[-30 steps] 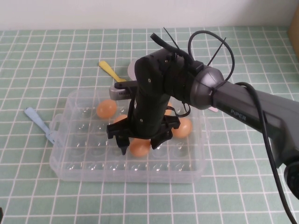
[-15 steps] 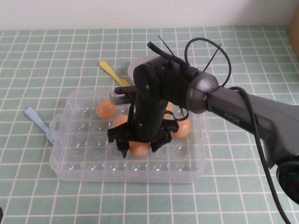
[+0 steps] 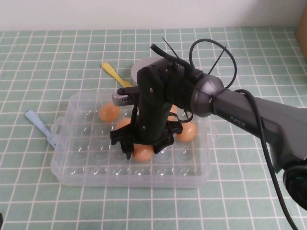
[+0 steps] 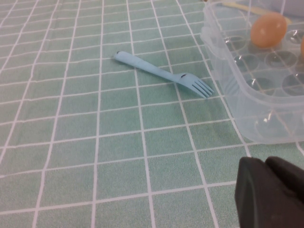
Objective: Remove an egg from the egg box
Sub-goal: Pick up the egg from the plastic box, then place the egg in the bowl
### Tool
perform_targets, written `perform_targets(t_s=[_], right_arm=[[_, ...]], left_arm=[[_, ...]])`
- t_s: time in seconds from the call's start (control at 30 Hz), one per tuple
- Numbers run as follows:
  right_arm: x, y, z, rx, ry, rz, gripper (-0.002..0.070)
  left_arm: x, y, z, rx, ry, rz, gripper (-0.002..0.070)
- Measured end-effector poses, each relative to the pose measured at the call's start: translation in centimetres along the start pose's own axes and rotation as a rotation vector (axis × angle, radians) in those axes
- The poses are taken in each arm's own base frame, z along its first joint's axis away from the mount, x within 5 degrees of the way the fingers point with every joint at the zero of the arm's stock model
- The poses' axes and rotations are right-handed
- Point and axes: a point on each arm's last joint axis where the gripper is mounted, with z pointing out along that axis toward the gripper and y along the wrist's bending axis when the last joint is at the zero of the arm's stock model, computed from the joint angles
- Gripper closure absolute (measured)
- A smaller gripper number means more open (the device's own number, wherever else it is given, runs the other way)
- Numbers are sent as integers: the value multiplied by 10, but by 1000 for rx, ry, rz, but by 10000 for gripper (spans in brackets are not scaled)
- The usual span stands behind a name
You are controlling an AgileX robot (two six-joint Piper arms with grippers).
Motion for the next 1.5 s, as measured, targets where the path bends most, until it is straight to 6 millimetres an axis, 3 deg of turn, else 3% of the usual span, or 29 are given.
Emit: perform_targets(t_s=[0.33,0.73,0.87,1.1,1.23,1.5], right_arm=[[0,0,1,4,0,-18,244],[1,-1,-3,10,7,-23,249],[2,0,-21,5,-8,-28,249],[2,2,-79,-33,-140,-58,250],[-11,-10,-108,-72,-282,-63,250],[-55,-53,-114,-81,-544,-20,250]], left_arm=[[0,0,0,0,0,0,678],[0,0,0,0,0,0,678],[0,0,0,0,0,0,678],[0,0,0,0,0,0,678],[0,0,0,0,0,0,678],[0,0,0,0,0,0,678]])
